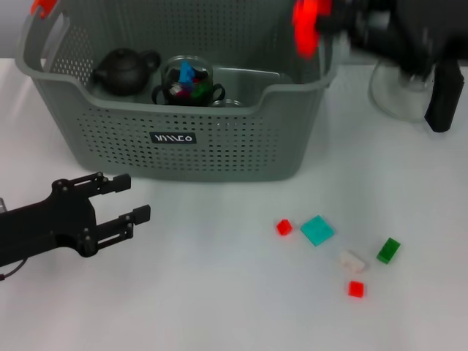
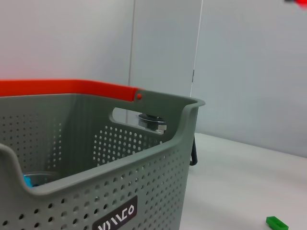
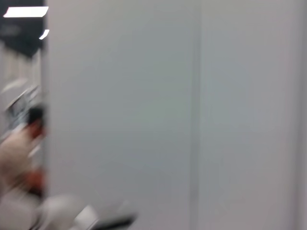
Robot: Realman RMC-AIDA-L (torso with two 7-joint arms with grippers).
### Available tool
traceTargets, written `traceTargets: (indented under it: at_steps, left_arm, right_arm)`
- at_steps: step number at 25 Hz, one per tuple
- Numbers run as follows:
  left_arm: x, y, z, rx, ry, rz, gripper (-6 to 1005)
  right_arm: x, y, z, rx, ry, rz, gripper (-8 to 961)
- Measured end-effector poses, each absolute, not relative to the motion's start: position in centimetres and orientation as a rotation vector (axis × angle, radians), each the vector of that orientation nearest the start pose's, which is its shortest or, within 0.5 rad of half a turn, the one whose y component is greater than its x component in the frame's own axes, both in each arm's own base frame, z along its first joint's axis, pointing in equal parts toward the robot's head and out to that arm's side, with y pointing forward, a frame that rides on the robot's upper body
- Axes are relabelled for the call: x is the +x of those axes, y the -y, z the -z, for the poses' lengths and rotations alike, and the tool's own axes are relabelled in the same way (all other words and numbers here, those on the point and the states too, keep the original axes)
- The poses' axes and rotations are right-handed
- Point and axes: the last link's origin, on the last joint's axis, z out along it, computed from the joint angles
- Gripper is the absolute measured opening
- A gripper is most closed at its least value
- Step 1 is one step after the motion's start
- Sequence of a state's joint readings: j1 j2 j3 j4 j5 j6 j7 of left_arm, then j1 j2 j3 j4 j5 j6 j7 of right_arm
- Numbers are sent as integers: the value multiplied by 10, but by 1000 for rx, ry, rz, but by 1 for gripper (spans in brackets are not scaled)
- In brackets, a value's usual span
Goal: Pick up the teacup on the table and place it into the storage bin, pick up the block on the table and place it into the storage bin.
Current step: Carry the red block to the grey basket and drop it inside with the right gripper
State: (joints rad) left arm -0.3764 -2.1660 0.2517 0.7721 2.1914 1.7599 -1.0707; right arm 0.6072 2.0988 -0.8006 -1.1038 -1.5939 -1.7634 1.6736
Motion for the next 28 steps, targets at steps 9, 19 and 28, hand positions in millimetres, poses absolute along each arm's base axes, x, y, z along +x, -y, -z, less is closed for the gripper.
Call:
traceTargets:
  at_steps: [9,19,28]
  left_arm:
    - [-314,-263,-23,-2515,488,738,614]
    - [-316,-264,-24,-2498,496,733,613]
    - [-317,-265,-24,-2495,499,729,614]
  right_arm:
    - [62,-409,-85,-2615,-364,-1017,199]
    - [-17,-453,-42,-2571,-412,-409,197]
    - [-20,-477,29,-2502,-336,-107,200]
